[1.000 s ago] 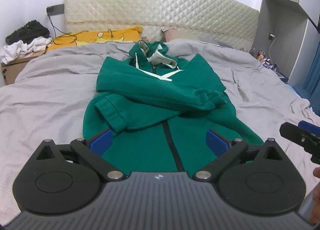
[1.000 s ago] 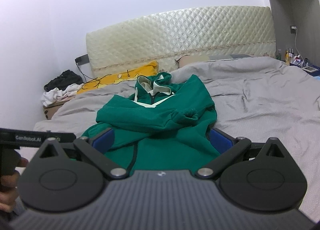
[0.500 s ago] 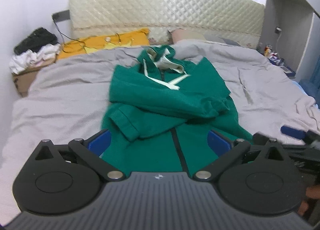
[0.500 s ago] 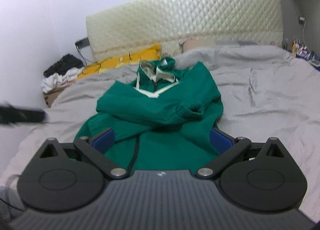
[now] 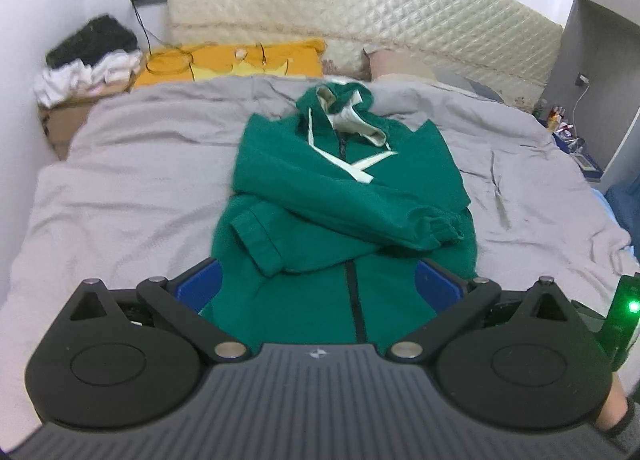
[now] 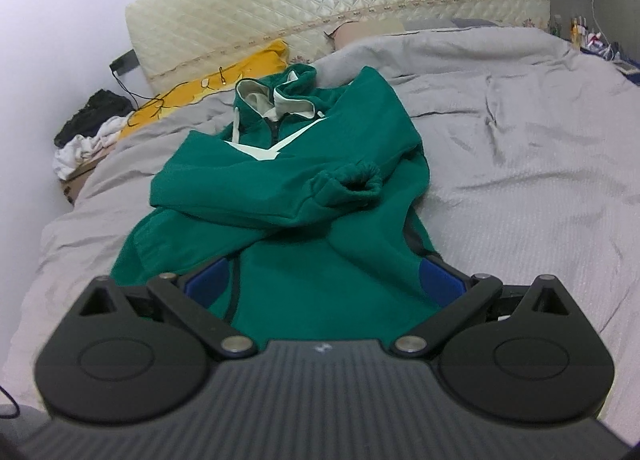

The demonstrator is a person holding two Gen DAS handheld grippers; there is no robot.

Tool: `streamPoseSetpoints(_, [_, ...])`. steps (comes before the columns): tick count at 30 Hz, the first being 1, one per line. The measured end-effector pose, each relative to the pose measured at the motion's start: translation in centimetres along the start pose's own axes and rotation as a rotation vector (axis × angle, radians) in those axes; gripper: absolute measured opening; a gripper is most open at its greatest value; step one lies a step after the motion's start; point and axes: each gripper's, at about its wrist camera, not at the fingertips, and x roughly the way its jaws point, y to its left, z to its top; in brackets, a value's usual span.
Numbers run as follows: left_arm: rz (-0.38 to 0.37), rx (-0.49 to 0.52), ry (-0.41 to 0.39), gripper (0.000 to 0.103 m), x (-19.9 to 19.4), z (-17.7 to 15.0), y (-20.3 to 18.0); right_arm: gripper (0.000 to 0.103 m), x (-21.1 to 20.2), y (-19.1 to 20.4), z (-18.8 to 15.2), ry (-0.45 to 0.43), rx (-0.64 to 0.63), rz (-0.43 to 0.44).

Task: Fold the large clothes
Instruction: 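Grasp the hoodie hem with both tools, then fold the held hem up toward the hood with both tools and open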

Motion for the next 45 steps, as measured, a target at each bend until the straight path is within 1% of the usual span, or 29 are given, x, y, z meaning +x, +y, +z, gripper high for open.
streamPoseSetpoints(1, [-0.015,0.001,0.005,0.103,0.3,0.0,0.0,0.103,0.2,0.0,0.1,0.003,-0.005,0.000])
streamPoseSetpoints(4, [-0.015,-0.002,0.003,0.103,1.3,0.1,0.2,0.103,1.0,0.1,0.9,0.009,-0.027,0.005])
streamPoseSetpoints(8, [-0.022,0.009,-0.029,0.103,3.5,1.1,0.2,0.103,2.8,0.5,2.6,0.006,-0.069,0.015])
streamPoseSetpoints(12, [-0.028,0.012,-0.112,0.103,7.6,3.6,0.5,0.103,5.6,0.5,5.7,-0.020,-0.051,0.077])
streamPoseSetpoints(14, [-0.014,0.050,-0.145,0.103,10.4,5.1,0.3,0.103,7.5,0.5,7.6,-0.025,-0.041,0.109])
streamPoseSetpoints(16, [0.031,0.101,-0.156,0.103,14.1,6.9,0.0,0.103,9.7,0.6,9.5,-0.047,-0.046,0.127])
streamPoseSetpoints(18, [0.071,0.150,-0.152,0.103,18.2,8.7,-0.3,0.103,12.0,0.7,11.3,-0.076,-0.066,0.124])
streamPoseSetpoints(20, [0.087,0.186,-0.168,0.103,21.8,10.3,-0.3,0.103,15.2,0.7,13.2,-0.092,-0.068,0.126])
streamPoseSetpoints(22, [0.041,0.181,-0.211,0.103,25.9,12.0,0.3,0.103,18.3,0.5,14.7,-0.102,-0.059,0.145])
streamPoseSetpoints(23, [0.042,0.173,-0.237,0.103,27.9,12.8,0.6,0.103,19.9,0.4,15.3,-0.109,-0.051,0.155])
streamPoseSetpoints(24, [0.074,0.162,-0.270,0.103,30.0,13.7,0.8,0.103,21.7,0.4,15.9,-0.114,-0.046,0.164])
streamPoseSetpoints(25, [0.089,0.170,-0.285,0.103,32.2,15.0,0.9,0.103,23.7,0.4,16.6,-0.118,-0.041,0.173])
streamPoseSetpoints(29, [0.079,0.172,-0.246,0.103,40.4,19.5,1.3,0.102,30.8,0.9,18.8,-0.142,-0.047,0.203])
streamPoseSetpoints(30, [0.067,0.164,-0.231,0.103,42.5,20.6,1.6,0.102,32.3,1.1,19.3,-0.139,-0.054,0.202])
streamPoseSetpoints(31, [0.058,0.152,-0.218,0.103,44.5,21.6,1.9,0.099,34.1,1.4,19.8,-0.129,-0.063,0.205])
streamPoseSetpoints(33, [0.037,0.125,-0.187,0.102,48.1,23.4,2.7,0.098,36.8,2.2,20.5,-0.105,-0.098,0.207])
streamPoseSetpoints(35, [0.045,0.094,-0.178,0.102,50.5,24.6,3.1,0.097,39.2,2.9,20.9,-0.098,-0.142,0.221])
streamPoseSetpoints(36, [0.038,0.085,-0.165,0.099,51.8,25.2,3.3,0.096,40.0,3.3,21.0,-0.090,-0.162,0.224])
streamPoseSetpoints(37, [0.035,0.081,-0.155,0.097,52.7,25.5,3.5,0.092,40.9,3.8,21.1,-0.081,-0.191,0.219])
streamPoseSetpoints(38, [0.048,0.082,-0.146,0.088,53.9,25.9,3.6,0.084,41.9,4.3,21.1,-0.073,-0.224,0.202])
streamPoseSetpoints(40, [0.072,0.084,-0.124,0.074,55.5,26.2,3.6,0.071,43.4,5.1,21.1,-0.063,-0.278,0.136])
streamPoseSetpoints(41, [0.079,0.080,-0.104,0.056,56.3,26.4,3.6,0.063,43.9,5.2,21.0,-0.064,-0.295,0.103])
streamPoseSetpoints(42, [0.076,0.062,-0.092,0.040,56.7,26.7,3.8,0.058,44.1,5.2,21.0,-0.070,-0.301,0.071])
streamPoseSetpoints(43, [0.068,0.039,-0.093,0.032,56.8,27.0,4.0,0.045,44.2,5.1,21.3,-0.081,-0.287,0.054])
streamPoseSetpoints(44, [0.059,0.012,-0.108,0.016,56.4,27.2,4.3,0.027,43.8,5.0,21.5,-0.093,-0.266,0.044])
streamPoseSetpoints(45, [0.031,-0.014,-0.125,0.009,55.5,27.3,4.5,0.021,43.3,4.9,21.7,-0.102,-0.251,0.033])
